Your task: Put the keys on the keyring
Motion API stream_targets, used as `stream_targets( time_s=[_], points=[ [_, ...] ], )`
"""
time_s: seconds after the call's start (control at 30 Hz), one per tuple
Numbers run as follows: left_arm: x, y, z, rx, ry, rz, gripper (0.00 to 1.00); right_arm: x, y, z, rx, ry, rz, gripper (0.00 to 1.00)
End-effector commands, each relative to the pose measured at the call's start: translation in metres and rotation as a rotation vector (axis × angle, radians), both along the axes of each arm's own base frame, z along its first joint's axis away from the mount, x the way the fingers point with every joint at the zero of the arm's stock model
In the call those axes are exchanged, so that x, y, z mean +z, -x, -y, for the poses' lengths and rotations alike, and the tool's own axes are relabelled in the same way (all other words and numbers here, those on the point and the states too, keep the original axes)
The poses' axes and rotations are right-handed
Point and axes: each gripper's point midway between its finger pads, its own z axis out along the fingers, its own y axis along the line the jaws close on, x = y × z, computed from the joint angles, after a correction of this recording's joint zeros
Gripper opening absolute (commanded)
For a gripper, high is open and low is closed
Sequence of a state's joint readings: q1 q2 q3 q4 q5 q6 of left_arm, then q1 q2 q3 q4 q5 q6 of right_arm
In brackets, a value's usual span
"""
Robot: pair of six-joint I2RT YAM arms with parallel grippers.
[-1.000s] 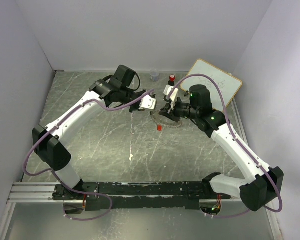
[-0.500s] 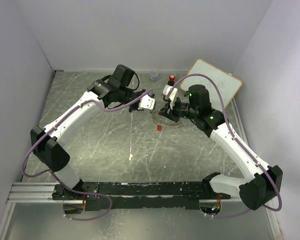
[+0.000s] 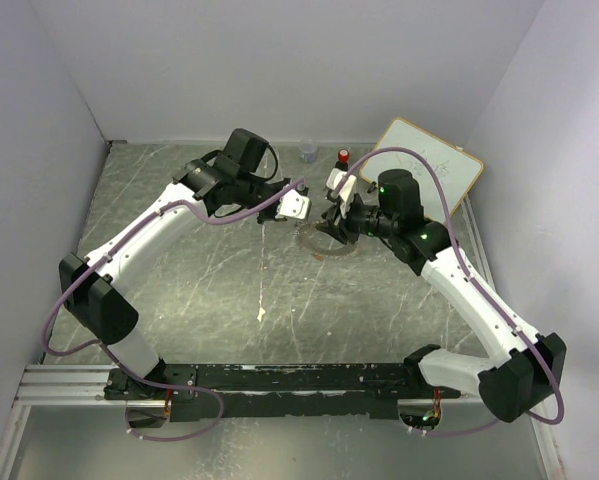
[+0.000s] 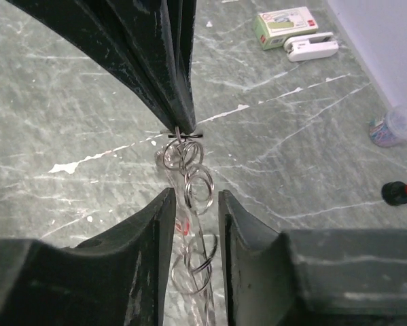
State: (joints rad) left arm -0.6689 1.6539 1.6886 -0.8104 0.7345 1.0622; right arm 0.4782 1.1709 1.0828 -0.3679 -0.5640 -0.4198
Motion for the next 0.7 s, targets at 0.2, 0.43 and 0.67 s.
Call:
stream_targets(
  time_s=[0.2,0.43,0.67],
  points=[
    [0.027,0.0,0.002,-0.009,0.067,0.053,0.07,0.031,-0.003,0.01,-0.093,-0.068,0.09,0.43],
    [0.027,-0.007,0.002,0.034,0.069,0.051,0.07,0.041,0.001,0.014,-0.118,-0.117,0.123,0.42],
    [0.029,-0.013,0.003,0.101,0.087,0.028,0.07,0.034,0.006,0.009,-0.117,-0.188,0.094,0.34]
  ],
)
